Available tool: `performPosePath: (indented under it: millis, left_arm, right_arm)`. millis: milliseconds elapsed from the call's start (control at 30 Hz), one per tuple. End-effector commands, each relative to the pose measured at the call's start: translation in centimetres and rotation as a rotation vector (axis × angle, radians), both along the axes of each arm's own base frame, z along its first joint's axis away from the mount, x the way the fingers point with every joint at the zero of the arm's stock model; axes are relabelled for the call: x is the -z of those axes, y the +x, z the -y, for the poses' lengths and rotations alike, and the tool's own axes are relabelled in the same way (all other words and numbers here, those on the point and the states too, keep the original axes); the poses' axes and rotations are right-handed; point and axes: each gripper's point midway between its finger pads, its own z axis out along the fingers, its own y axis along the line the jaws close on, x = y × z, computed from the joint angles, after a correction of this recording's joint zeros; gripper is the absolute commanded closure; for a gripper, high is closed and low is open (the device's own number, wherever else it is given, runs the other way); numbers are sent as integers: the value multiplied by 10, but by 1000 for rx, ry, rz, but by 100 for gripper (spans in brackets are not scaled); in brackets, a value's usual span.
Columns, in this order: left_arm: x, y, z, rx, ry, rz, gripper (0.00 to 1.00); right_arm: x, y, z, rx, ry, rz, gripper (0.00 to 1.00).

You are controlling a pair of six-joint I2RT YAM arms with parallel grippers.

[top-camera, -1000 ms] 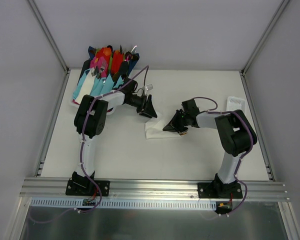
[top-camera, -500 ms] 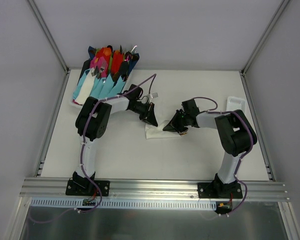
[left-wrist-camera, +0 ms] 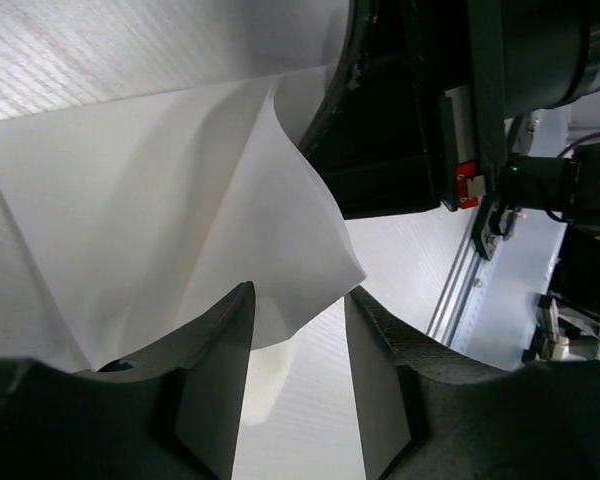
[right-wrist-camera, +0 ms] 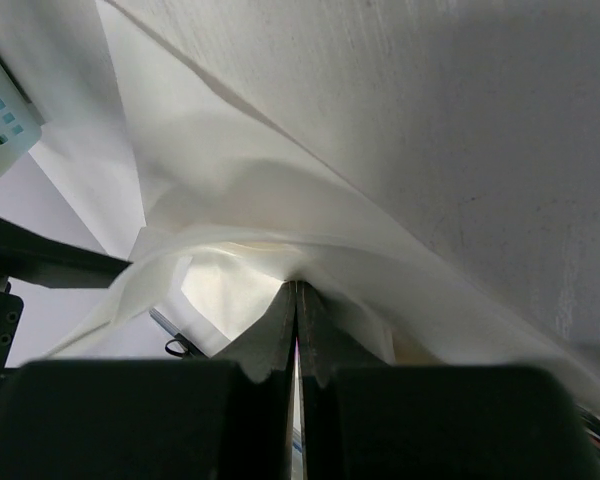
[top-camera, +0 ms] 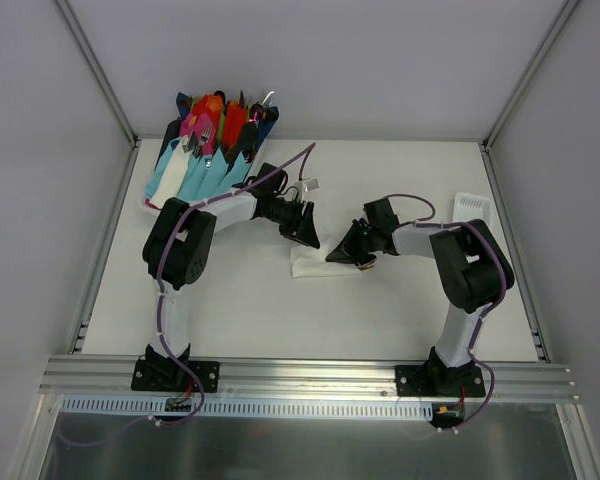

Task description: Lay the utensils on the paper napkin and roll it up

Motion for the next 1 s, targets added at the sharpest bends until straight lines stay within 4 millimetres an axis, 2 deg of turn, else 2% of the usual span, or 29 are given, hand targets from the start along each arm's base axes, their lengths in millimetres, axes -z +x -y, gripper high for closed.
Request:
performPosePath:
  millis: [0, 200, 367, 433, 467, 533, 767, 967]
  left_arm:
    - [-14, 16, 2, -2, 11, 123, 57]
    - [-2, 28, -3, -29, 79, 189, 55]
    - [6, 37, -24, -120, 162, 191, 53]
    - [2, 39, -34, -150, 173, 197, 52]
    - [7, 36, -39, -157, 189, 186, 51]
    - [2, 34, -45, -169, 187, 186, 50]
    - [11, 14, -70, -245, 226, 93, 48]
    - [27, 3, -70, -251, 233, 6, 48]
  right_arm:
    - [52, -19, 47, 54, -231, -105, 100]
    - [53, -19, 47, 53, -232, -107, 100]
    - [53, -19, 48, 51, -233, -107, 100]
    - [54, -20, 48, 51, -234, -109, 100]
    - [54, -21, 49, 52, -236, -110, 100]
    - [55, -21, 50, 53, -237, -112, 100]
    - [54, -21, 51, 54, -238, -109, 100]
    - [55, -22, 51, 53, -239, -111, 100]
